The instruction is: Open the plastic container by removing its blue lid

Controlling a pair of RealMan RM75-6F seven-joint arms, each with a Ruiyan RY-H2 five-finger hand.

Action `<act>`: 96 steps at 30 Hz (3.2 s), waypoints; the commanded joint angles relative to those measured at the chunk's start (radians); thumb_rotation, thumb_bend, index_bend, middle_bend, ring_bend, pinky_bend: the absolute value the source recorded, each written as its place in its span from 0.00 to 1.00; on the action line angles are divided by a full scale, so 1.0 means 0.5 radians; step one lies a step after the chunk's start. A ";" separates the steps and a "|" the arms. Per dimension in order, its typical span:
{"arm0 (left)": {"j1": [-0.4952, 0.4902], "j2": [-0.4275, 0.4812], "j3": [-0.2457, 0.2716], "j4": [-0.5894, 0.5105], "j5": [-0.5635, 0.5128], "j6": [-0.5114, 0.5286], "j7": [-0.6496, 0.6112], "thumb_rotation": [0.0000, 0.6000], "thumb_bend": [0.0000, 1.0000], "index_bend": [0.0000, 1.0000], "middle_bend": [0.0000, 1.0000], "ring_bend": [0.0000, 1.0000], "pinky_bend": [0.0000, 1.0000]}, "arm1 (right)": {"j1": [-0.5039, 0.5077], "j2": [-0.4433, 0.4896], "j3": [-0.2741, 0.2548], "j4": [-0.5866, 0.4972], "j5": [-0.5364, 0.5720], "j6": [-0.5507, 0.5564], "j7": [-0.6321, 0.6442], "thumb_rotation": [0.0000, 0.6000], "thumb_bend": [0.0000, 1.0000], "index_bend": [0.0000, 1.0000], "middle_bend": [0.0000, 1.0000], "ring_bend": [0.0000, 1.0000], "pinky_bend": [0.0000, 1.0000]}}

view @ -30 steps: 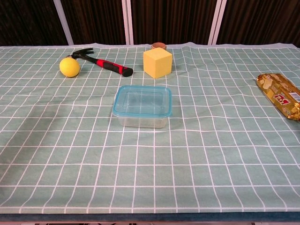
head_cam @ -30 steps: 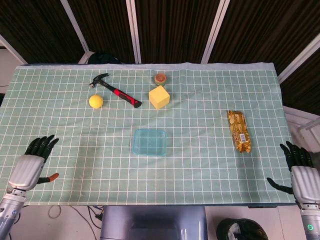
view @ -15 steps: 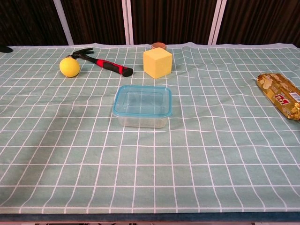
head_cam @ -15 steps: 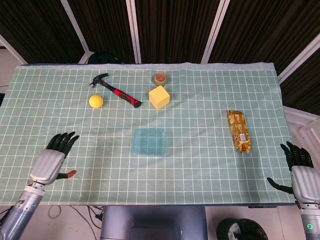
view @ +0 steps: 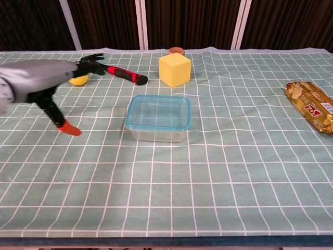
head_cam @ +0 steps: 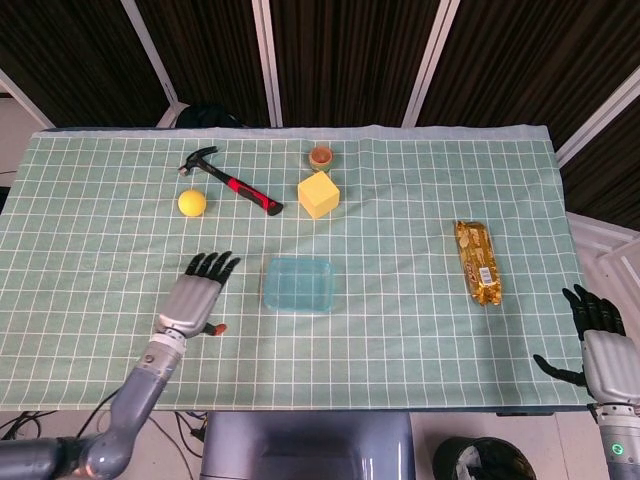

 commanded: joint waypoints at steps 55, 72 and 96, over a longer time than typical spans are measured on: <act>-0.954 -0.711 -0.146 0.925 -0.812 -0.125 0.103 1.00 0.06 0.16 0.27 0.28 0.43 | 0.036 -0.002 0.013 -0.052 0.147 -0.117 -0.063 1.00 0.26 0.00 0.00 0.00 0.00; -0.895 -0.468 0.111 1.004 0.168 -0.685 -0.523 1.00 0.07 0.19 0.30 0.28 0.44 | 0.060 -0.026 0.021 -0.097 0.041 -0.037 -0.192 1.00 0.26 0.00 0.00 0.00 0.00; -0.891 -0.506 0.160 1.156 0.504 -0.796 -0.917 1.00 0.07 0.19 0.30 0.28 0.44 | 0.405 -0.859 0.001 -0.276 0.003 -0.315 -0.985 1.00 0.26 0.00 0.00 0.00 0.00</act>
